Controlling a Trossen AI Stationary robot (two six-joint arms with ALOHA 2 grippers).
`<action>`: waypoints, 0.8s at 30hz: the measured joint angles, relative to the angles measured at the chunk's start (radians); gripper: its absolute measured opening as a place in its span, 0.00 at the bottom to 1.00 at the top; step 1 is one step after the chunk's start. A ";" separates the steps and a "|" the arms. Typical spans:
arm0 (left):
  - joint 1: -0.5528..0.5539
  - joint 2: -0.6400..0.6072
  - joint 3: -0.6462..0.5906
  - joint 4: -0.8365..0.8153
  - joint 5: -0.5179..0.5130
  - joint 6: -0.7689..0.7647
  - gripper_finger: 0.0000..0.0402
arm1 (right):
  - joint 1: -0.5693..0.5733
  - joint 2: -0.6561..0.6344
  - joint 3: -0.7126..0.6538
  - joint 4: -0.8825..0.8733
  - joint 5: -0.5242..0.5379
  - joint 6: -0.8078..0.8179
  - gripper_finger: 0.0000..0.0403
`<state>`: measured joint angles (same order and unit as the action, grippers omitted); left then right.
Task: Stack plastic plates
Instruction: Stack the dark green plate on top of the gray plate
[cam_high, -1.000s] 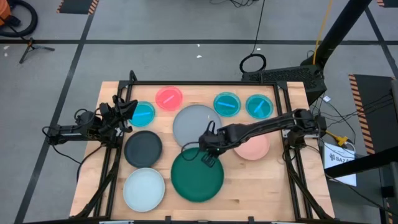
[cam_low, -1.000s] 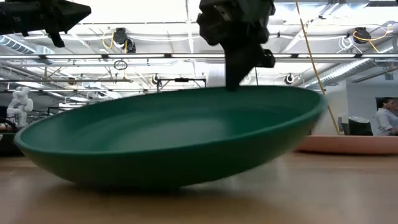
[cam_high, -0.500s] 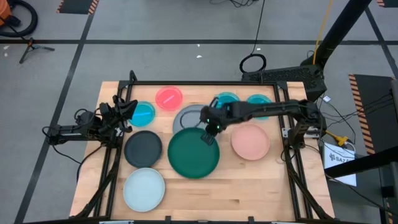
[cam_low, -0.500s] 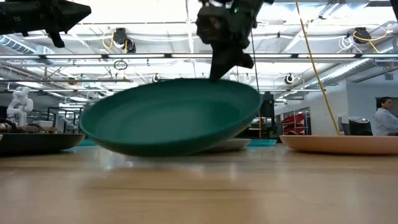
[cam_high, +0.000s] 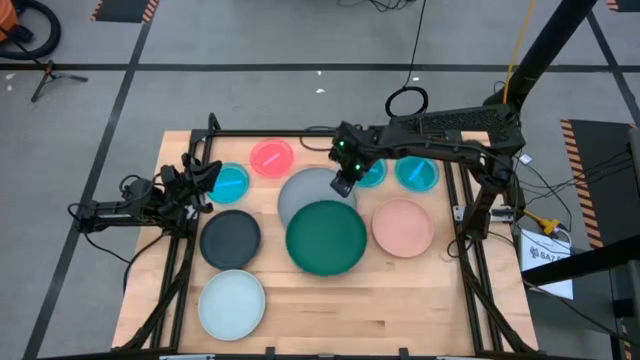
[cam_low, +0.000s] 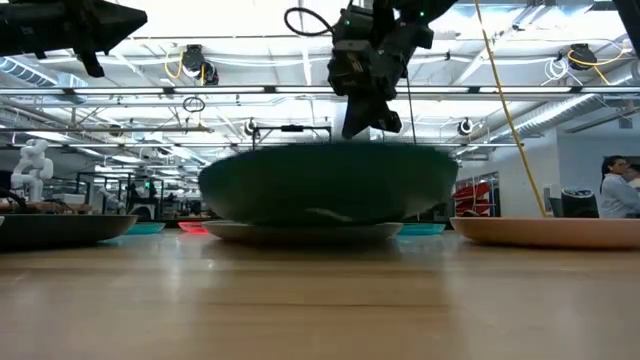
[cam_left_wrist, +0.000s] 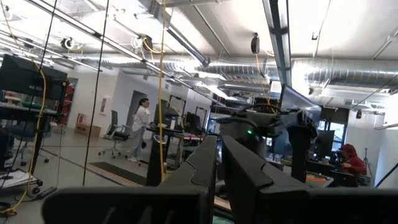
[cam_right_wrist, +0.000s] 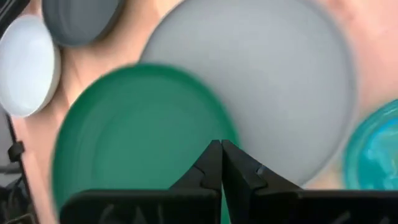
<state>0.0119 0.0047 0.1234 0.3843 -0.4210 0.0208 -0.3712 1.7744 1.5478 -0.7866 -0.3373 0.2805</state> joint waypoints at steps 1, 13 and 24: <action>0.000 0.000 0.000 0.000 0.000 0.000 0.08 | -0.009 0.000 0.000 0.007 0.012 -0.004 0.00; 0.000 0.000 0.000 -0.001 0.000 0.000 0.08 | 0.127 0.045 0.001 0.071 0.023 -0.169 0.00; 0.000 0.000 0.000 -0.015 0.000 0.006 0.08 | 0.309 0.208 0.001 0.099 0.341 -0.224 0.00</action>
<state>0.0120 0.0044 0.1234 0.3689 -0.4210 0.0273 -0.0626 1.9828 1.5484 -0.6877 0.0040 0.0568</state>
